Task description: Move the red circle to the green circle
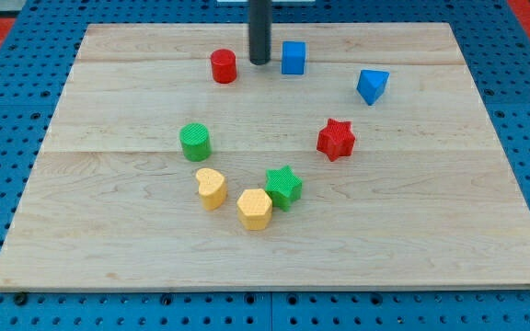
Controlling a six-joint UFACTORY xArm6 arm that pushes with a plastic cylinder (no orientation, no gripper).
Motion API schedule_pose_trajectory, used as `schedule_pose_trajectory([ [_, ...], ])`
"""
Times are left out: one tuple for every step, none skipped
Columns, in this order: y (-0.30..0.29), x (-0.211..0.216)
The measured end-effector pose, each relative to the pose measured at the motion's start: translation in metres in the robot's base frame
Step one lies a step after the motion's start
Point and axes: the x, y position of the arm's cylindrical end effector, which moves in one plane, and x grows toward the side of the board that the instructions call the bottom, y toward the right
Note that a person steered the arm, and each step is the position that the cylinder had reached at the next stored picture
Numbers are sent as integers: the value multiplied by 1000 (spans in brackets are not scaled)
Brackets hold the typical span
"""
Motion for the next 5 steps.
schedule_pose_trajectory([
  [-54,4],
  [-77,32],
  [-49,3],
  [-33,-9],
  [-15,27],
])
